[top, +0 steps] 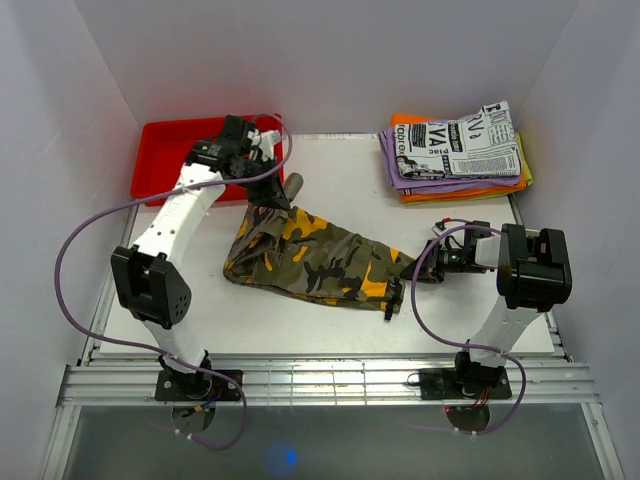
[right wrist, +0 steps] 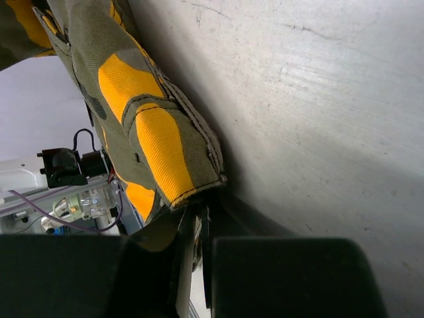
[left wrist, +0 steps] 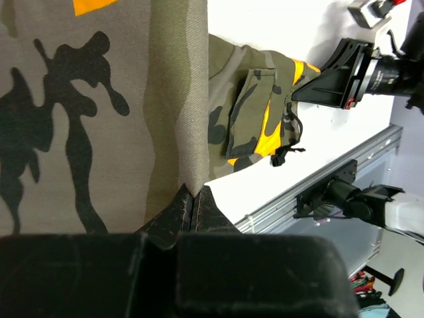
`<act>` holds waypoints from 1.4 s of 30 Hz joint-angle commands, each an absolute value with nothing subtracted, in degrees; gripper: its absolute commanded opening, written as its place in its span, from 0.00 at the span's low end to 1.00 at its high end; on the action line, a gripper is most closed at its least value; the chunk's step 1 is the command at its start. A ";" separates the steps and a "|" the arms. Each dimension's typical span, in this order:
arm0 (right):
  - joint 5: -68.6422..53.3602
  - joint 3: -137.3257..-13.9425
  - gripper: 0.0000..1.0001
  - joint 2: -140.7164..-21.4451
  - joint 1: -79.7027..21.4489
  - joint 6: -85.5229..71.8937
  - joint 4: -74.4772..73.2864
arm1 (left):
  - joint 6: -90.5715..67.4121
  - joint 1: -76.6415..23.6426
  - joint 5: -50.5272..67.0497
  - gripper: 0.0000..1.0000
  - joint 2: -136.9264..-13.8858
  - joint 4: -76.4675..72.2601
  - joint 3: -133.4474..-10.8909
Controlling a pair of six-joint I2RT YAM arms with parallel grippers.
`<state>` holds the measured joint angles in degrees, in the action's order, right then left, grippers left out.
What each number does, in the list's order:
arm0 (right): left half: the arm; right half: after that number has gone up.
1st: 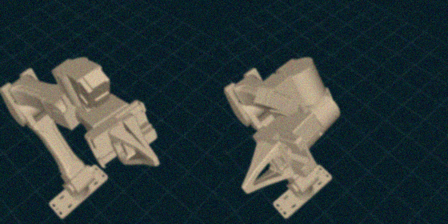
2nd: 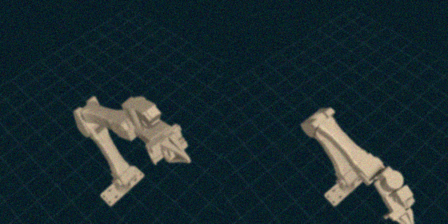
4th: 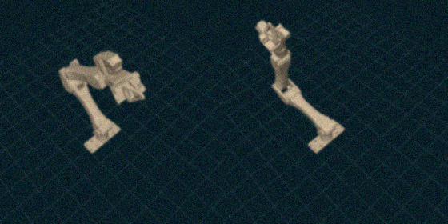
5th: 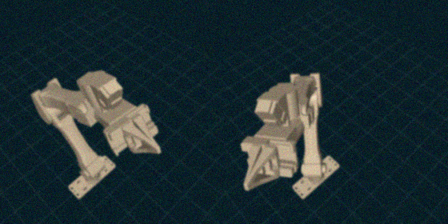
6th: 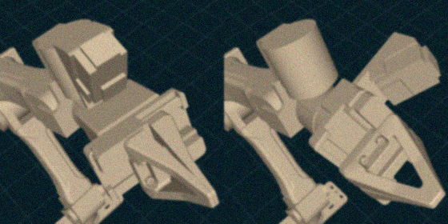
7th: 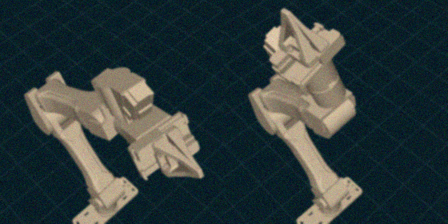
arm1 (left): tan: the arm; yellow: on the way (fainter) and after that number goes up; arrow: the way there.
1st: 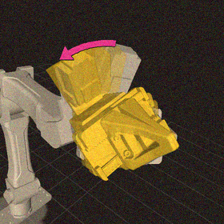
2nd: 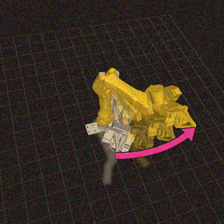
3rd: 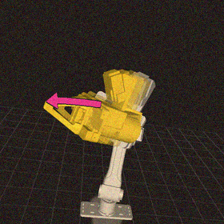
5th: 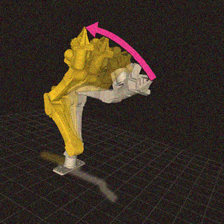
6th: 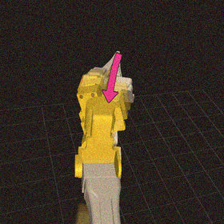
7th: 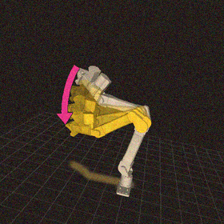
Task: Fold and stack the trousers
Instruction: Fold the trousers
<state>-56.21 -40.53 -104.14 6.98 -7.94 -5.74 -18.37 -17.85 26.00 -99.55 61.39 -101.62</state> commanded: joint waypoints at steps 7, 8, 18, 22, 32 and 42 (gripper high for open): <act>-49.92 -40.52 0.08 -102.75 5.62 -5.63 -7.65 | -33.04 -33.39 13.99 0.00 -100.72 45.36 -94.83; -49.49 -40.43 0.08 -102.40 5.62 -5.62 -7.65 | -33.57 -34.44 13.10 0.00 -101.68 44.66 -95.01; -48.96 -41.13 0.08 -102.57 5.01 -5.80 -8.35 | -40.77 -46.22 8.35 0.00 -105.02 37.53 -96.94; -49.13 -41.22 0.08 -102.74 4.83 -6.06 -8.17 | -43.50 -49.82 4.93 0.00 -106.17 36.83 -98.00; -49.22 -41.04 0.08 -102.83 4.66 -6.68 -7.65 | -48.86 -53.52 1.23 0.00 -110.64 36.65 -101.60; -49.57 -41.04 0.08 -102.39 4.57 -7.12 -7.73 | -53.96 -55.55 1.76 0.00 -117.33 37.35 -105.38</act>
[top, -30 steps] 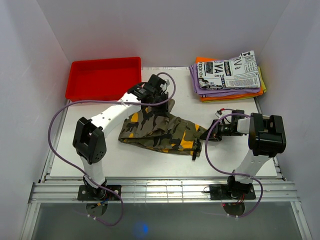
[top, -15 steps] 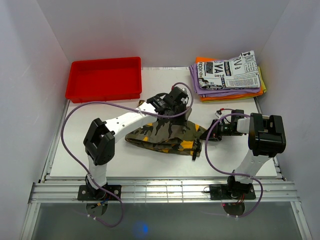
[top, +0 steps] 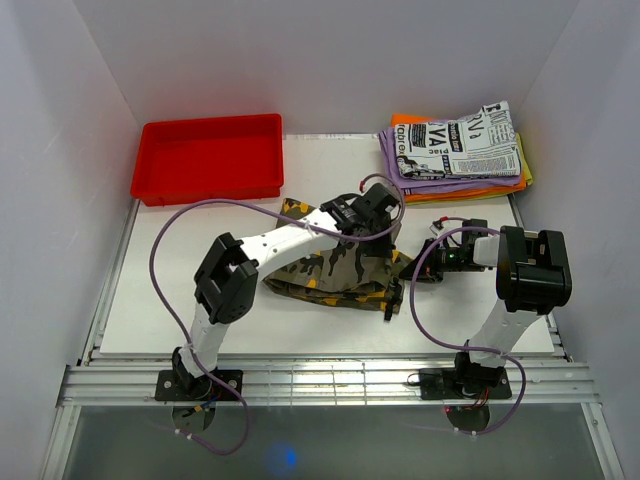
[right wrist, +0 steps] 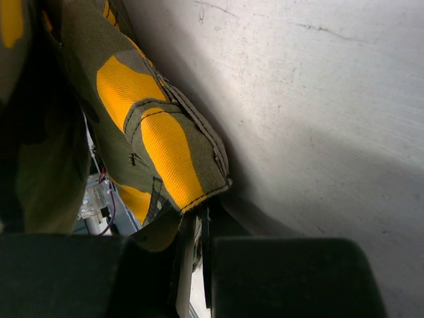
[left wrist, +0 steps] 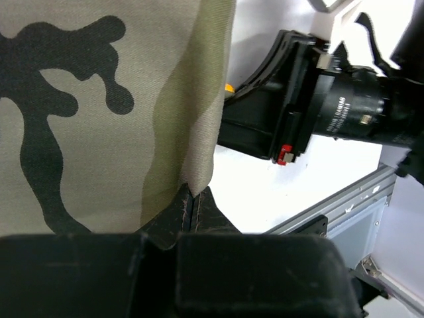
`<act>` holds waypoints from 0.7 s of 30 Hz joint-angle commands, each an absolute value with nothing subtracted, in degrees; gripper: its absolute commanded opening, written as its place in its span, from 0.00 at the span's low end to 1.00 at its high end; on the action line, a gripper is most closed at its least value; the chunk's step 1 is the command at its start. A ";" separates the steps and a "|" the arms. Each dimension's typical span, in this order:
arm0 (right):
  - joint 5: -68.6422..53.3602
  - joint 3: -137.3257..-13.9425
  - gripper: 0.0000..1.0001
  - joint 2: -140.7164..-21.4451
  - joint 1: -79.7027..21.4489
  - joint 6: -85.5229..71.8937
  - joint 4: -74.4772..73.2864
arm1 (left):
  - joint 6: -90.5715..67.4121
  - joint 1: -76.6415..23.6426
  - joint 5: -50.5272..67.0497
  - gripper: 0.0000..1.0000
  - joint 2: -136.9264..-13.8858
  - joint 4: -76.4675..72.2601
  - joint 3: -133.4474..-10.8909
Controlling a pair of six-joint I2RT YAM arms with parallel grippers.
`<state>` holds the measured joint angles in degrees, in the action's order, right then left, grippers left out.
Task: Fold and stack the trousers
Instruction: Fold the trousers
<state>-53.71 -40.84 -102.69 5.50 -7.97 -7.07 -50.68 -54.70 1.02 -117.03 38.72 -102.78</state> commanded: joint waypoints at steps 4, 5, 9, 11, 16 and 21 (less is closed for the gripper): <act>-49.66 -40.96 0.08 -102.30 4.57 -7.38 -7.56 | -54.58 -55.72 2.55 0.00 -120.05 36.65 -107.57; -49.66 -40.96 0.08 -102.30 4.57 -7.47 -7.38 | -54.58 -56.07 2.46 0.00 -120.58 36.65 -108.62; -49.92 -41.13 0.08 -102.66 4.57 -7.73 -7.38 | -55.02 -56.95 2.90 0.00 -121.81 36.56 -109.42; -50.36 -41.31 0.08 -102.66 4.57 -7.82 -7.30 | -55.37 -57.30 2.90 0.00 -122.25 36.39 -109.25; -50.10 -40.70 0.08 -102.31 4.57 -7.82 -7.38 | -55.81 -57.92 3.25 0.00 -123.66 36.12 -110.65; -50.18 -40.78 0.08 -102.04 4.57 -8.35 -7.21 | -56.69 -58.71 3.16 0.00 -124.54 36.21 -111.18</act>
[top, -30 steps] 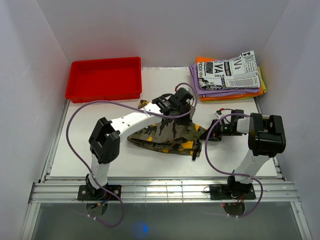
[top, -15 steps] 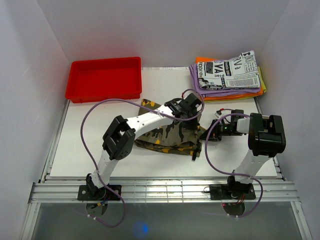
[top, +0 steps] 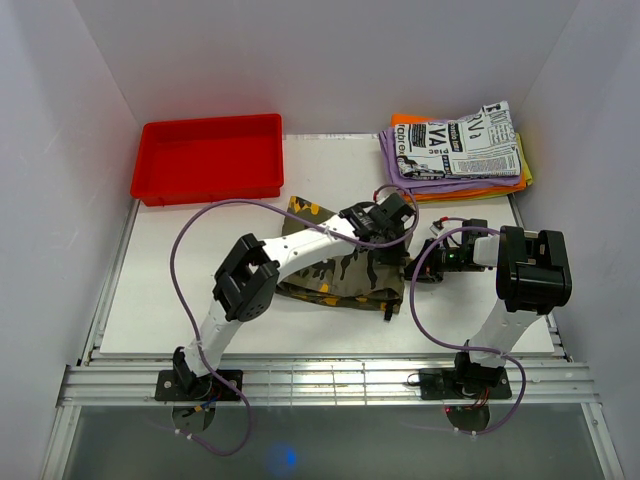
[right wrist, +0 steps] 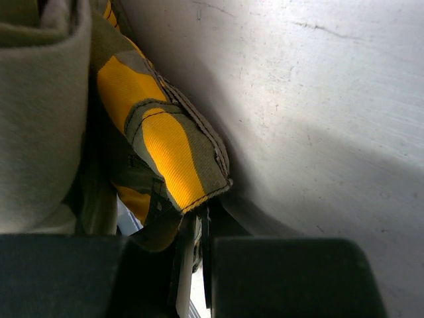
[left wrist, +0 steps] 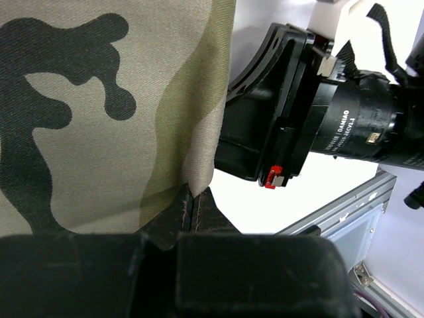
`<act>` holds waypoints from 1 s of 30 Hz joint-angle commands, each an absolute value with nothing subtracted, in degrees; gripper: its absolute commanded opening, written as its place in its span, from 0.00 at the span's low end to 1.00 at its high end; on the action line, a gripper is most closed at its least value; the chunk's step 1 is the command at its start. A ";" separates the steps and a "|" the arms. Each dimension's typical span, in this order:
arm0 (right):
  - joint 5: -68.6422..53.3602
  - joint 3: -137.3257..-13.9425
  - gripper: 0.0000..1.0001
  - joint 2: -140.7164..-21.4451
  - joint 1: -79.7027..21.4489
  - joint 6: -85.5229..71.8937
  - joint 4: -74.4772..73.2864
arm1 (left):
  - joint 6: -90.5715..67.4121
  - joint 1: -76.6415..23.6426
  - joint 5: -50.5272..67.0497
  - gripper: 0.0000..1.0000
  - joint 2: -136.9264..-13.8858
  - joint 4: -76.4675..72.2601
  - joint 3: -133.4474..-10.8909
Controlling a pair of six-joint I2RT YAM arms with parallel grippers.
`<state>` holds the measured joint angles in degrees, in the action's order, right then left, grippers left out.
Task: Fold and stack the trousers
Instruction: Fold the trousers
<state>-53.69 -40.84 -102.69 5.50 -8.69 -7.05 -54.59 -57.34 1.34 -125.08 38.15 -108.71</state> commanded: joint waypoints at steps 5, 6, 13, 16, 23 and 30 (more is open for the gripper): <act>-50.80 -40.78 0.08 -102.57 4.57 -8.61 -7.03 | -57.57 -58.89 3.43 0.00 -126.03 36.21 -110.57; -50.80 -40.96 0.08 -102.57 4.57 -8.61 -7.03 | -57.39 -58.89 3.08 0.00 -126.30 36.12 -110.57; -51.41 -40.78 0.08 -102.66 4.57 -8.79 -6.86 | -57.48 -58.80 3.34 0.00 -129.46 35.07 -111.44; -51.59 -40.78 0.08 -102.74 4.57 -8.88 -6.86 | -56.96 -58.71 3.78 0.00 -130.95 34.54 -112.32; -52.03 -41.83 0.08 -102.92 4.57 -8.27 -8.17 | -57.04 -58.45 4.31 0.02 -132.19 34.36 -111.01; -49.14 -48.95 0.22 -102.04 6.32 -1.06 -19.50 | -52.58 -54.06 5.10 0.46 -127.18 34.28 -108.72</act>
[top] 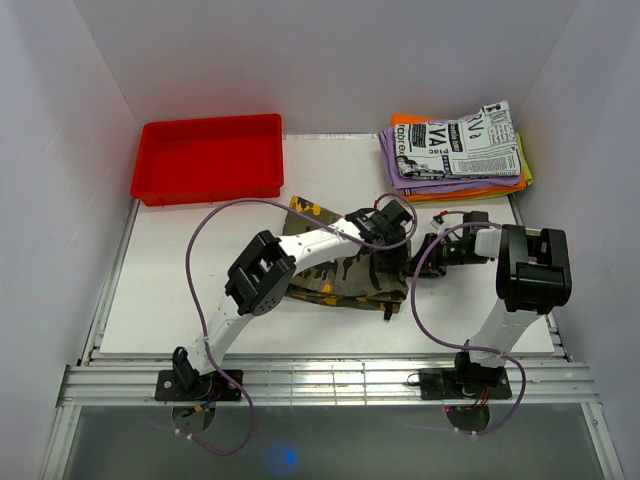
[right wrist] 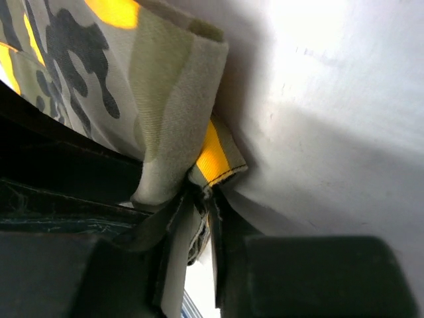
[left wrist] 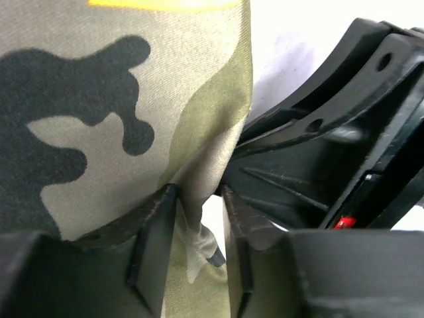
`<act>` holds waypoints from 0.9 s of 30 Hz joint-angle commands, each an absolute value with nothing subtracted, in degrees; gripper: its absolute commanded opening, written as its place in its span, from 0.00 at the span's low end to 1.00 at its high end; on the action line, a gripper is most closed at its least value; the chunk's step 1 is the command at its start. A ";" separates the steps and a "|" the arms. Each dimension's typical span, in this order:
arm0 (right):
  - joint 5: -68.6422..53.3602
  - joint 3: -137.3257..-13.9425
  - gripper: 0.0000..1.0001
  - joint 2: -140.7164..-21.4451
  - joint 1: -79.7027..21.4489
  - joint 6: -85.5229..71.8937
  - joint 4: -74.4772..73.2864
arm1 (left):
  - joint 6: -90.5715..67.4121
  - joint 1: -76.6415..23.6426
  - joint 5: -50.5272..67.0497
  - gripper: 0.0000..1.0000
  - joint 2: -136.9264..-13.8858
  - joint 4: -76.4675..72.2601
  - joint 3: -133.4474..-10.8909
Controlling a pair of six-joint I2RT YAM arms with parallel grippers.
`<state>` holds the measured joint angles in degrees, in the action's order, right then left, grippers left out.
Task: Fold and stack the trousers
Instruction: Fold the trousers
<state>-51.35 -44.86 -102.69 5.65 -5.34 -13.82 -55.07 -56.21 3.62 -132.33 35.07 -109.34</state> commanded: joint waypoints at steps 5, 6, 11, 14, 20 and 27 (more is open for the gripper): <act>-47.11 -56.32 0.39 -100.81 8.96 7.10 -27.77 | -45.54 -50.45 6.24 0.73 -121.13 31.03 -110.48; -46.85 -57.73 0.40 -100.81 9.31 9.21 -31.34 | -43.87 -50.10 5.98 0.78 -119.90 30.24 -109.78; -43.77 -65.55 0.59 -98.79 11.34 20.82 -42.96 | -33.59 -45.27 8.79 0.98 -108.40 24.80 -103.64; -46.39 -70.56 0.77 -96.16 11.25 23.20 -47.54 | -24.20 -37.82 15.24 0.98 -103.55 23.91 -99.06; -60.98 -74.28 0.80 -92.47 5.82 17.85 -47.03 | -9.88 -16.28 51.56 0.95 -98.79 31.70 -99.41; -67.67 -59.07 0.74 -91.40 -9.39 4.67 -30.43 | 2.70 -8.97 68.73 0.65 -98.70 52.63 -89.14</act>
